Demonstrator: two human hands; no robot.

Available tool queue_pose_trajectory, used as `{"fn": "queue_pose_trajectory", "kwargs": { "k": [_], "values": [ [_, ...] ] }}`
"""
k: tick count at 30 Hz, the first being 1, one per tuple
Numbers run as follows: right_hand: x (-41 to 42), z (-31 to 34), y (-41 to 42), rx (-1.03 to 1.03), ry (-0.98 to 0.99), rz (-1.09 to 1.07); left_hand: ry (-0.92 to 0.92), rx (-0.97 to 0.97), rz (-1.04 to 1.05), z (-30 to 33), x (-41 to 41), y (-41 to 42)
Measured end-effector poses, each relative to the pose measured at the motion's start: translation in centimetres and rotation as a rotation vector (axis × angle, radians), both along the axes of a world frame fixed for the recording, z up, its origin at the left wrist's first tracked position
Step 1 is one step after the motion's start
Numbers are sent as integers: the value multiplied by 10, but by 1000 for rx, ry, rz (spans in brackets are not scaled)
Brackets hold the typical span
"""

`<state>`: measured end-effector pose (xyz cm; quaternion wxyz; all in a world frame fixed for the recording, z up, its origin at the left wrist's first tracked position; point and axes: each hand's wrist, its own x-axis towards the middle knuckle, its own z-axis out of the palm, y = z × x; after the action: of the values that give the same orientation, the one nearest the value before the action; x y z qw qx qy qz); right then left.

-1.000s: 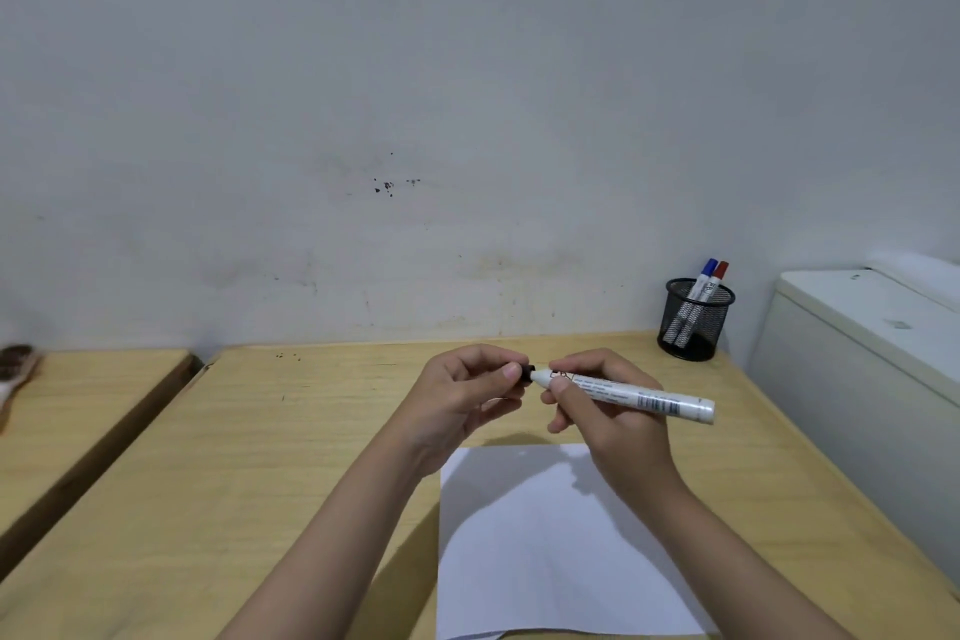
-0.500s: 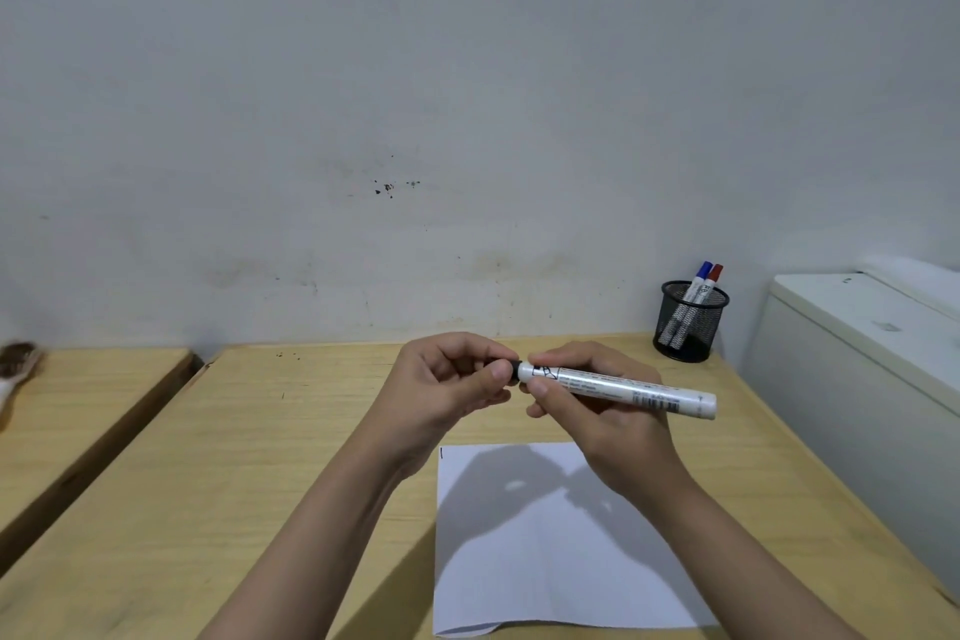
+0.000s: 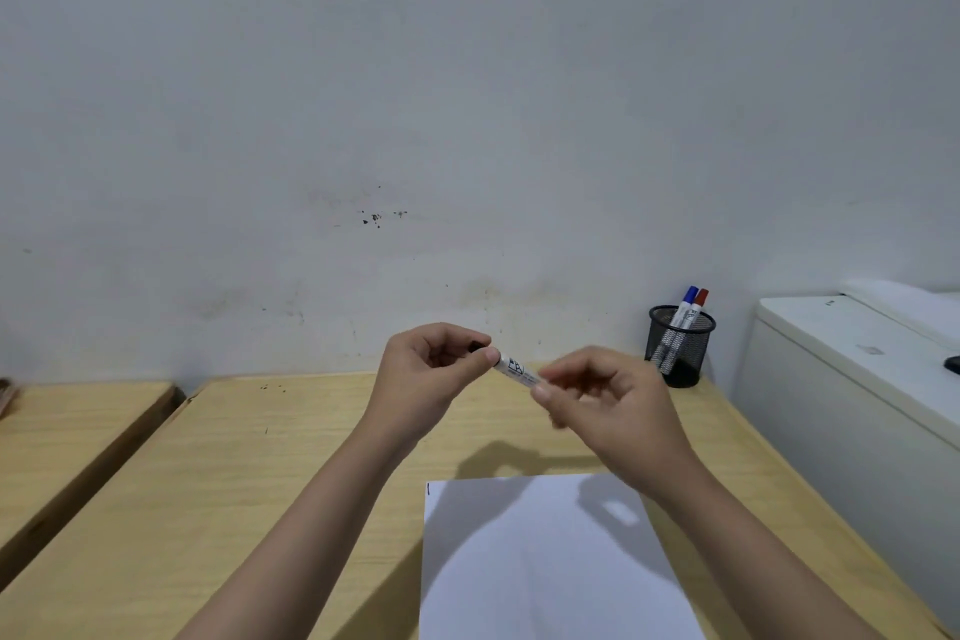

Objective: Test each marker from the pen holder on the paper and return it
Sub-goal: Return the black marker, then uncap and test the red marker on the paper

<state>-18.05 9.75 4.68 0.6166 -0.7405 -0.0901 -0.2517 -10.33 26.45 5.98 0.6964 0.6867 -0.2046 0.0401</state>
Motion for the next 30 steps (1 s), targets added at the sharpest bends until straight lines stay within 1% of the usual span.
{"fn": "queue_pose_trajectory", "kwargs": {
  "k": [2,3,4,5,8,11,13,17,20,24,30],
  "values": [
    [6,5,-10,-284,-129,-195,-18,30,-25,3,1,-10],
    [9,7,-15,-402,-156,-230,-25,38,-45,5,1,-15],
    [11,9,-20,-471,-152,-230,-30,46,-69,7,2,-20],
    [13,9,-24,-495,-133,-214,-33,52,-97,8,3,-26],
    [17,7,-35,-462,-101,-180,-45,58,-169,12,8,-44],
    [19,8,-55,-355,-101,-183,-70,62,-165,13,15,-67],
    [24,11,-76,-275,-117,-239,-85,69,-132,10,22,-84],
    [41,19,-132,-236,-164,-445,-98,122,-100,-4,42,-129],
    [59,25,-174,-195,-197,-565,-129,219,-99,-15,62,-173],
    [89,30,-219,-200,-214,-692,-231,376,-86,-30,89,-230],
    [131,0,-254,-208,-25,-759,-349,578,-70,-58,127,-282]
  ]
}}
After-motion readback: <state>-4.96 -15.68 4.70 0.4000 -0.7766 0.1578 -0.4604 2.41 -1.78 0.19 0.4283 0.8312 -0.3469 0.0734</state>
